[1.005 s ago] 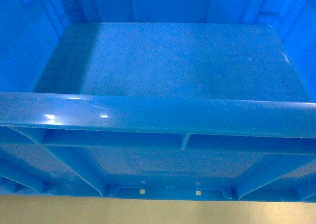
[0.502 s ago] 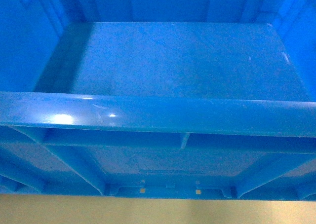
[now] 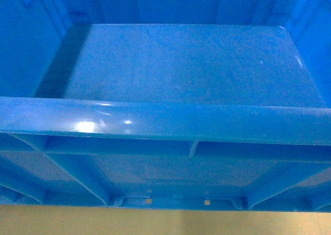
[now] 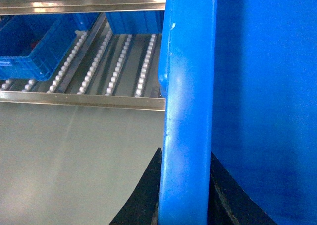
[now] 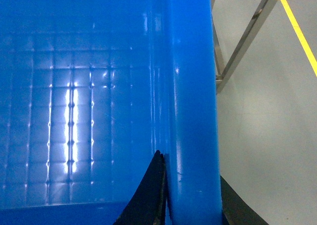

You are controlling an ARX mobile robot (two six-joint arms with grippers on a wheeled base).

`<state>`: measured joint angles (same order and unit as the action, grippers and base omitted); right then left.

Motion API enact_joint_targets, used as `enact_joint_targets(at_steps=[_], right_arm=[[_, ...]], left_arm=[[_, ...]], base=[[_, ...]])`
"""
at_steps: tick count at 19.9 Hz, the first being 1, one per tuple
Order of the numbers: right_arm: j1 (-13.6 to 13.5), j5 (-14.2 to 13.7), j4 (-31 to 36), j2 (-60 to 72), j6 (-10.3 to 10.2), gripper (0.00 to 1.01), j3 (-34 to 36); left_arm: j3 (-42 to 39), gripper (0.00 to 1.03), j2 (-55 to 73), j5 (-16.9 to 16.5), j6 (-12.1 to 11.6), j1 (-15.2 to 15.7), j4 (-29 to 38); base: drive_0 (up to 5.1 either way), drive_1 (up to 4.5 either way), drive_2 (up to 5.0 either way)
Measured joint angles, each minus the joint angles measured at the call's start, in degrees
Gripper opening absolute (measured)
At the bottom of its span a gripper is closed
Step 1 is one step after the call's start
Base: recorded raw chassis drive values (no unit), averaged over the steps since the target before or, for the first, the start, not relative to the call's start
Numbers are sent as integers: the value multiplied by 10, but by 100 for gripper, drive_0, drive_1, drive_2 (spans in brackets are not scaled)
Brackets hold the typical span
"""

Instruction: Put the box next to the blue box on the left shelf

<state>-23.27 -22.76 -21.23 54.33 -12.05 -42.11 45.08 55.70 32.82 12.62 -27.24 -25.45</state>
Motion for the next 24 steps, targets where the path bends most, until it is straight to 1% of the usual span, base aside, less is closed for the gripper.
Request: enact_joint_targets(at_steps=[24], right_arm=[[0, 0, 0, 0, 0, 11, 0]], left_arm=[[0, 13, -1, 0, 0, 0, -1]], base=[[-505, 240, 240]])
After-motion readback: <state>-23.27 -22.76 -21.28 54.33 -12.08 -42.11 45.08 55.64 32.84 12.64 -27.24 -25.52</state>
